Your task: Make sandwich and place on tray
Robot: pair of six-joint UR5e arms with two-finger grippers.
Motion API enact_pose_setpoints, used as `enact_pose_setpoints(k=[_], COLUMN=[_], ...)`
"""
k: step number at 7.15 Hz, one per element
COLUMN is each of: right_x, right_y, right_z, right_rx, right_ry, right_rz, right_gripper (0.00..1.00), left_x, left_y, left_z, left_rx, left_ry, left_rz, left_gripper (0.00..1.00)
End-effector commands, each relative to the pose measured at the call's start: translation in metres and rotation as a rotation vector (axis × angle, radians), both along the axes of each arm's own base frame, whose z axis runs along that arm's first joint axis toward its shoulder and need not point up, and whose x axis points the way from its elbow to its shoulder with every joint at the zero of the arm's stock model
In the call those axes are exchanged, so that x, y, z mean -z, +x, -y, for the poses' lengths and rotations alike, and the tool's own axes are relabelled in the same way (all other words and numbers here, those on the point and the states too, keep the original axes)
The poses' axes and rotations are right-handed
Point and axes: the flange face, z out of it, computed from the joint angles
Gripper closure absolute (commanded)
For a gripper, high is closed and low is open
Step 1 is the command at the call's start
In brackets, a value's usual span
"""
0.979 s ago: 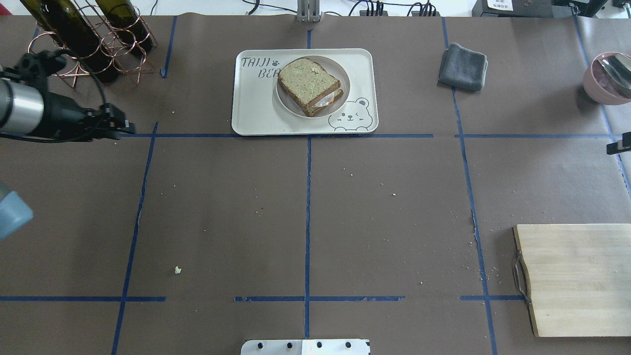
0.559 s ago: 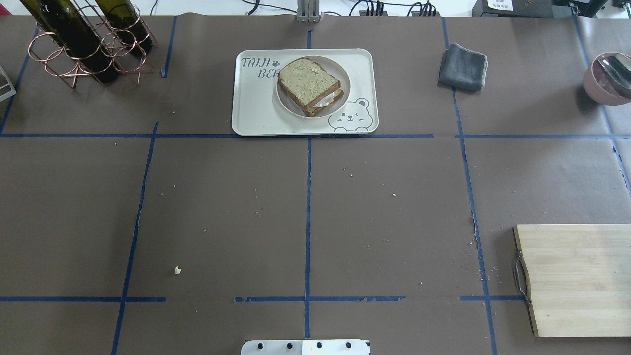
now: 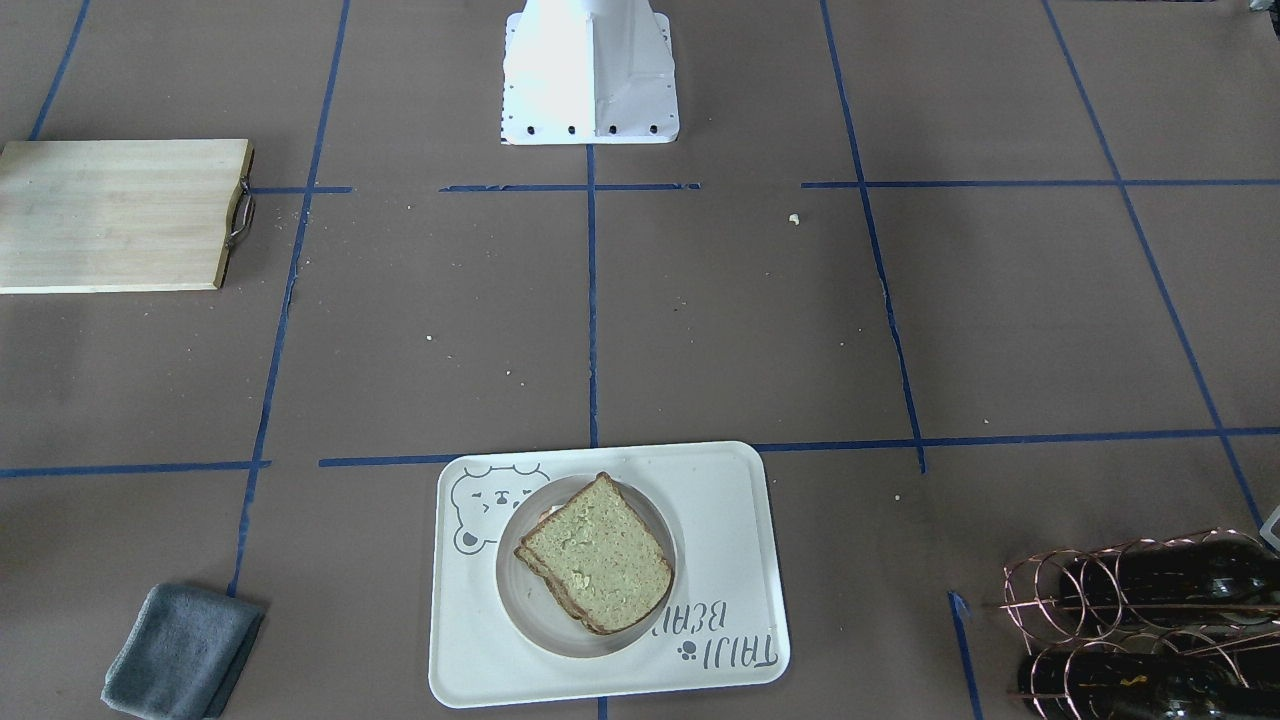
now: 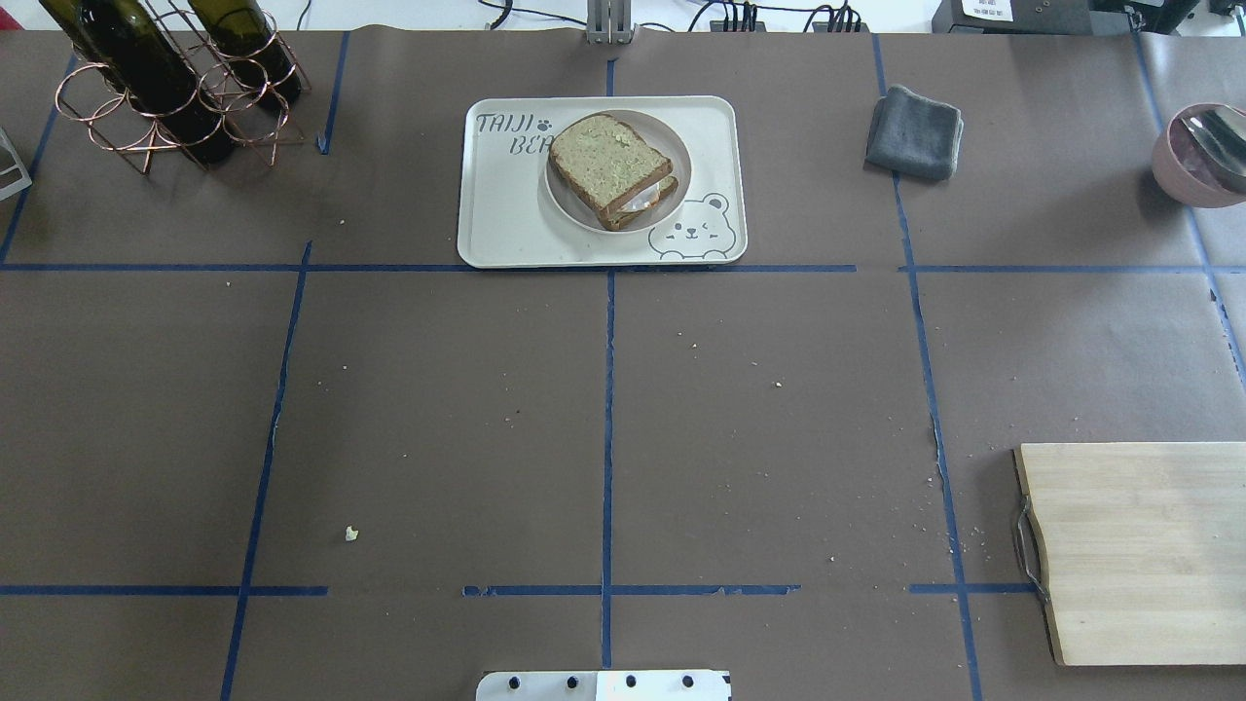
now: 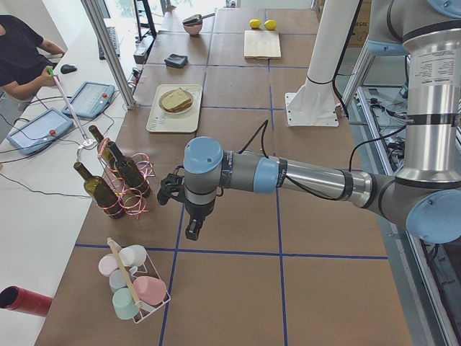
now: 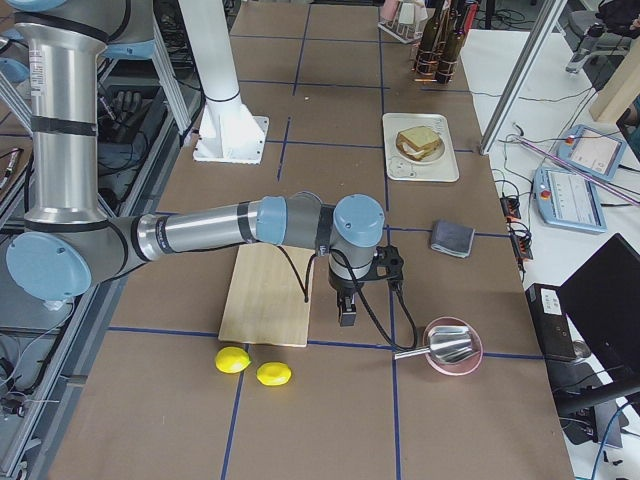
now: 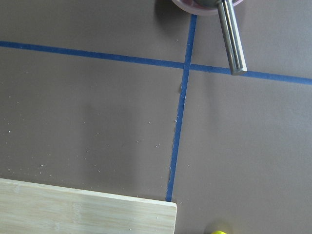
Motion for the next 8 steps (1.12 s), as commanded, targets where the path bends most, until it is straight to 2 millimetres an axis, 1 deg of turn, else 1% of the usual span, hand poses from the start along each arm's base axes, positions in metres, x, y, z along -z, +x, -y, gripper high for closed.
enact_pose_setpoints(k=[1,3,4,5,6,7,8], right_x=[-0.006,-0.010,-0.012,-0.011,-0.011,-0.011,-0.006], right_y=[-0.010,-0.015,-0.017,-0.017,-0.017,-0.017,-0.017], right_z=[-0.006,-0.009,-0.009,-0.008,-0.008,-0.008,-0.004], right_rx=[0.025,0.035,0.040,0.034,0.029,0.028,0.027], right_ry=[-0.021,-0.026,-0.027,-0.031,-0.033,-0.033,-0.023], right_rz=[-0.002,0.001,-0.004,-0.001,-0.002,0.000,0.001], right_gripper=[0.00,0.00,0.00,0.00,0.00,0.00,0.00], left_x=[-0.009,-0.013,-0.031,-0.031,-0.037,-0.037,-0.038], left_y=[0.003,0.004,0.005,0.005,0.006,0.011,0.012], left_z=[-0.017,-0.019,-0.037,-0.040,-0.039,-0.029,-0.026], left_rx=[-0.011,-0.013,-0.011,-0.011,-0.014,-0.028,-0.030], left_ry=[-0.041,-0.051,-0.095,-0.091,-0.099,-0.090,-0.093], left_rz=[-0.031,-0.030,-0.035,-0.037,-0.036,-0.034,-0.036], left_gripper=[0.00,0.00,0.00,0.00,0.00,0.00,0.00])
